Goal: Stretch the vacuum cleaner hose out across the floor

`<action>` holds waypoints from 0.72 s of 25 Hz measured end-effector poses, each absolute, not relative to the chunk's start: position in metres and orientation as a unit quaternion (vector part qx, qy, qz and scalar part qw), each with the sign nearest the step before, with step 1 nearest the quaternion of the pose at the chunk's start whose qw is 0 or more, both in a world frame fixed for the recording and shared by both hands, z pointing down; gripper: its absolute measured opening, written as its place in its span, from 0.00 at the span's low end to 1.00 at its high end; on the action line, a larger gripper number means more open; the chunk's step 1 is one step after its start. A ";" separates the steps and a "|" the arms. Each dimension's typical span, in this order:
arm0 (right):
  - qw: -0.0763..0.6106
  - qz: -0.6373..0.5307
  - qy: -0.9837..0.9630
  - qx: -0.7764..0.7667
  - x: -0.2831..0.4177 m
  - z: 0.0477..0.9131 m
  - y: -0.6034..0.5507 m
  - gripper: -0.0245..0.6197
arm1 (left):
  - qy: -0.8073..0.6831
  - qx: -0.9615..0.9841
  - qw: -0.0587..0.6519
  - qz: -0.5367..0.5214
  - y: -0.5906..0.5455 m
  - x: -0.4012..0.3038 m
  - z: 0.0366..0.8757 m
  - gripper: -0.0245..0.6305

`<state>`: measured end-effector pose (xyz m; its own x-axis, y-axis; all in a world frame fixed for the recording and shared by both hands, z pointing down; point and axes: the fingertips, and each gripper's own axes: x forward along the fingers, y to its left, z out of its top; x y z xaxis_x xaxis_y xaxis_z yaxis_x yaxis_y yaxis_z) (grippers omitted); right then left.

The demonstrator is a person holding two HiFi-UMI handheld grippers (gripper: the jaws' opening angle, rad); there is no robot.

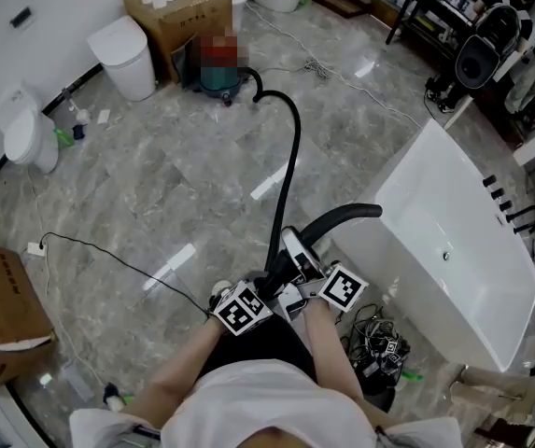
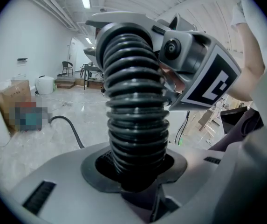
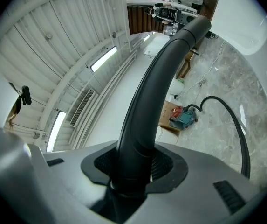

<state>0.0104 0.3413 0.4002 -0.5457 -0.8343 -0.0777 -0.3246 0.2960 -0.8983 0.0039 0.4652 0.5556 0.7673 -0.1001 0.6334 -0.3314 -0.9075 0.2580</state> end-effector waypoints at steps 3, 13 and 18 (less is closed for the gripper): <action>0.282 -0.456 0.753 -0.381 0.004 0.403 0.348 0.29 | -0.118 0.920 0.185 0.324 0.473 -0.002 0.558 0.28; 0.277 -0.465 0.754 -0.372 -0.026 0.416 0.387 0.29 | -0.125 0.918 0.190 0.326 0.515 -0.030 0.569 0.28; 0.271 -0.461 0.761 -0.367 -0.058 0.407 0.431 0.29 | -0.133 0.919 0.183 0.322 0.556 -0.058 0.562 0.28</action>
<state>-0.0580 0.4308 0.4074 -0.5835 -0.8088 -0.0738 -0.3098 0.3056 -0.9003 -0.0584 0.5564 0.5625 0.7576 -0.1257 0.6405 -0.3617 -0.8977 0.2516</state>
